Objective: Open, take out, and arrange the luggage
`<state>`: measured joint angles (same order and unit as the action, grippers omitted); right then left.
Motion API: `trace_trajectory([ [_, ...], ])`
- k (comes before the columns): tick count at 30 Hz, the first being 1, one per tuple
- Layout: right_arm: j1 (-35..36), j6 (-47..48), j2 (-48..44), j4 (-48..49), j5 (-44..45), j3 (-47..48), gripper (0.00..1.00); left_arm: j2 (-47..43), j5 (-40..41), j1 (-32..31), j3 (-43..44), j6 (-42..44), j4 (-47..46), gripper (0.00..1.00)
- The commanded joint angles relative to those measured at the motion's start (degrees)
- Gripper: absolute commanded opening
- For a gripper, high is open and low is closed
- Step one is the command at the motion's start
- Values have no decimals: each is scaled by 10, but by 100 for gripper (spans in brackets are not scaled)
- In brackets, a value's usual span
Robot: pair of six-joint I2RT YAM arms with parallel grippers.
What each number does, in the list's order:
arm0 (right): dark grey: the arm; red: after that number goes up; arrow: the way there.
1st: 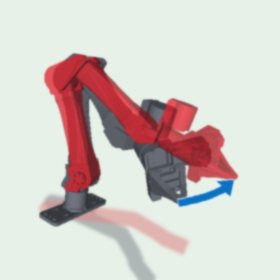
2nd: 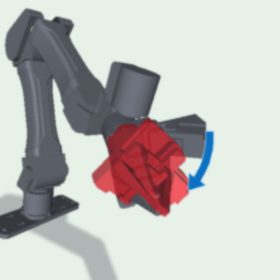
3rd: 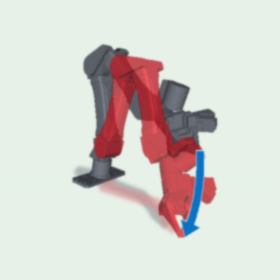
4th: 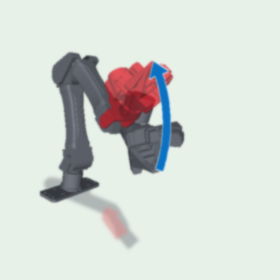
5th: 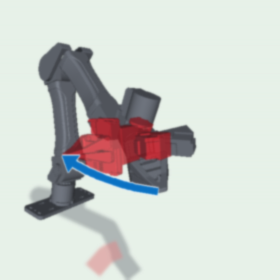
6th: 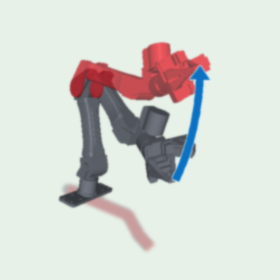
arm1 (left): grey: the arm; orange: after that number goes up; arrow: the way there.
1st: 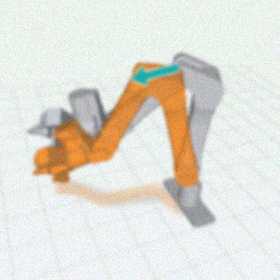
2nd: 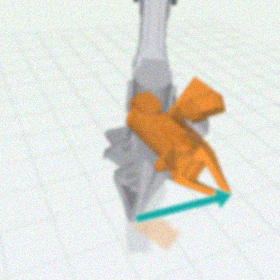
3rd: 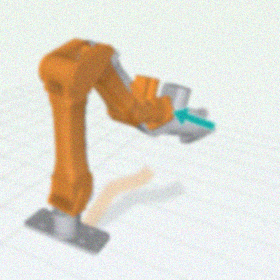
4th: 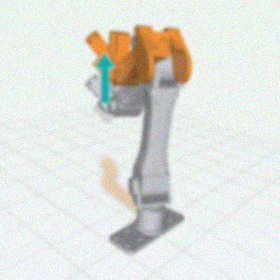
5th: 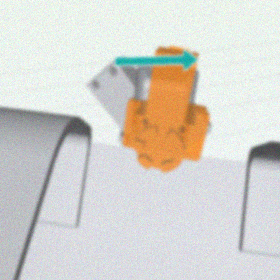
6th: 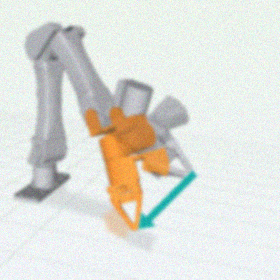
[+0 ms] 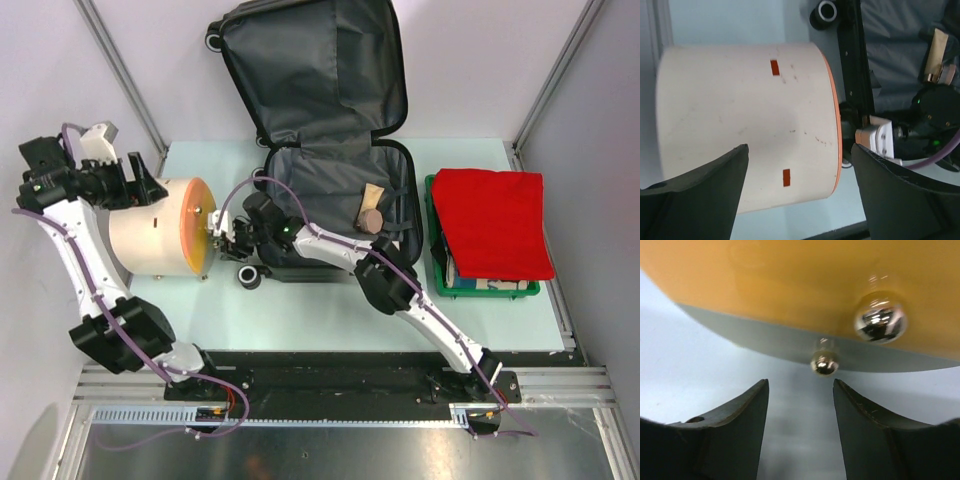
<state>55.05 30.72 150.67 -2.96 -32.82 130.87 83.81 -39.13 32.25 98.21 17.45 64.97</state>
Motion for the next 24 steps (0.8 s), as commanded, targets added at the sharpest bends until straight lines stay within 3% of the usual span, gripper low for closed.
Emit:
trace_trajectory([
  [1,9,43,-86,-37,7,-36,61,11,-26,-3,53,-22,-8,89],
  [7,23,68,-115,-113,-2,-23,61,24,-24,-3,73,-17,-8,87],
  [13,23,30,-122,-113,-4,-31,60,34,-10,-14,96,3,-8,83],
  [17,9,-17,-162,-67,-2,-81,59,3,32,-92,76,48,-5,83],
  [21,-25,-55,-244,-25,-12,-158,59,-36,57,-172,52,187,30,83],
  [24,-71,-84,-316,-21,-30,-222,60,-56,136,-261,27,285,45,82],
])
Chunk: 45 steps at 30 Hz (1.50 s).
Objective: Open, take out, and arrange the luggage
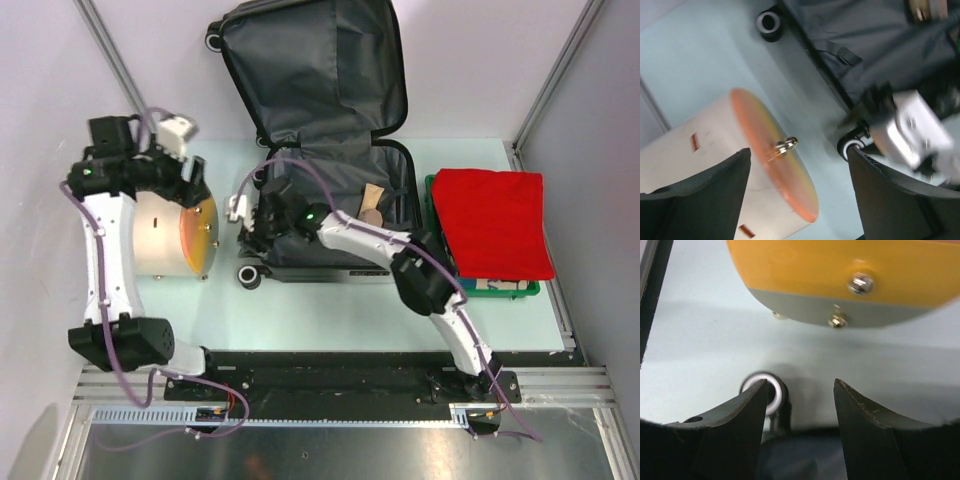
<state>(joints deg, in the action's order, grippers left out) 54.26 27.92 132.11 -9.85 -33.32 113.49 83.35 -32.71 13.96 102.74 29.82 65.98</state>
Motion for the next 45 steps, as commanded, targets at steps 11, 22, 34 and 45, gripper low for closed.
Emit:
trace_trajectory([
  [11,-265,-65,-340,-83,-28,-216,63,-5,245,-264,-101,362,57,67],
  [22,-365,-66,-414,-113,-17,-263,65,138,245,-271,-136,458,55,50],
  [34,-388,-62,-435,-130,-10,-283,66,182,278,-197,-150,486,29,47],
  [45,-392,-67,-428,-126,-11,-282,66,196,315,-143,-158,509,12,46],
])
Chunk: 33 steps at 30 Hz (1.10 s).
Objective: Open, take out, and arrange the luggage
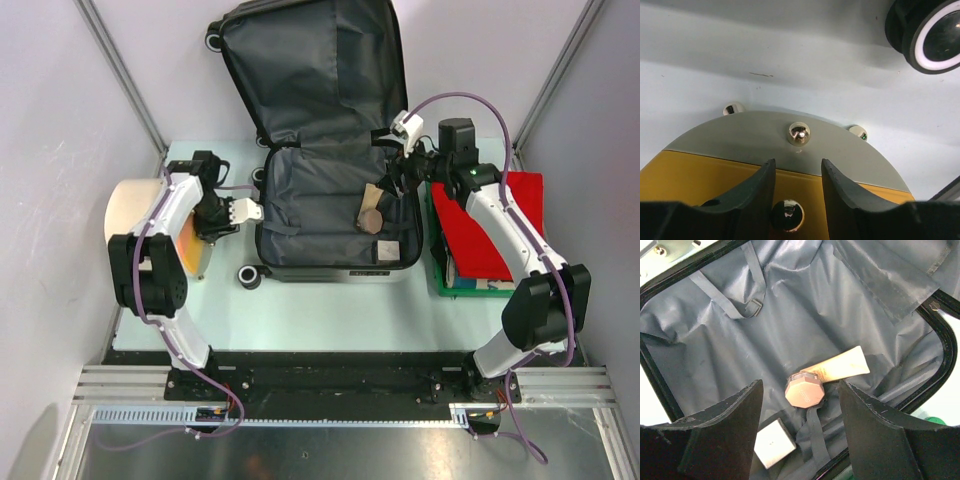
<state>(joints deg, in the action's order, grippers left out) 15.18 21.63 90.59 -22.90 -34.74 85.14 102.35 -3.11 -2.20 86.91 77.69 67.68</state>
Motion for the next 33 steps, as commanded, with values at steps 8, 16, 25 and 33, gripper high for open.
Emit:
trace_trajectory([
  [8,-1,-6,-10,-2,5,0,67,10,28,18,-5,62,-8,49],
  [16,1,-13,-19,-9,13,-8,67,12,30,-29,-34,49,-11,49],
  [25,0,-16,-21,-12,20,-8,67,46,55,-28,-27,43,-39,48],
  [33,1,-16,-23,-18,27,-9,67,51,85,-27,-57,55,-75,46],
])
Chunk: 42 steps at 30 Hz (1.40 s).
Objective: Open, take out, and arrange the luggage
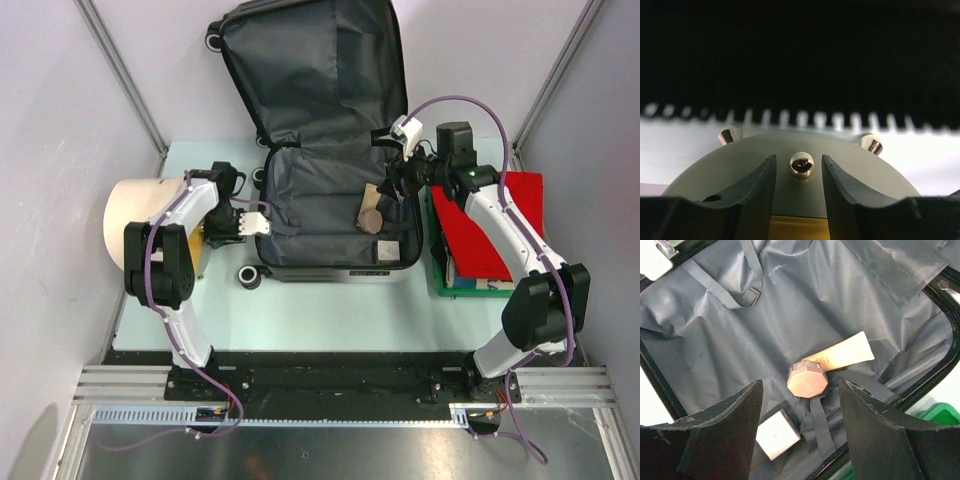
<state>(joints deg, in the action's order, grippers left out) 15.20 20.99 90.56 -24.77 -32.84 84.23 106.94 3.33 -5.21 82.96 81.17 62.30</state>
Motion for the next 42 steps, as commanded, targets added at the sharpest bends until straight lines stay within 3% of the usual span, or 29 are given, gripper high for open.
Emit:
trace_trajectory([
  [1,2,-10,-23,1,8,1,67,4,24,3,-20,23,-28,45],
  [15,3,-17,-25,4,21,-2,67,-6,72,6,-35,39,-39,42],
  [29,5,-10,-22,3,24,-2,67,-33,17,-42,-46,-7,-34,9],
  [31,6,-10,-22,3,23,-2,67,-35,31,-49,-49,-9,-32,24],
  [32,6,-10,-22,3,23,-2,67,-34,47,-50,-45,-9,-30,48],
  [33,6,-10,-22,3,22,-2,67,-32,50,-49,-41,-9,-25,55],
  [35,6,-10,-24,2,21,-2,67,-34,63,-40,-36,-2,-19,60],
  [42,5,-10,-28,4,20,-11,67,-41,74,-13,-28,16,-14,59],
])
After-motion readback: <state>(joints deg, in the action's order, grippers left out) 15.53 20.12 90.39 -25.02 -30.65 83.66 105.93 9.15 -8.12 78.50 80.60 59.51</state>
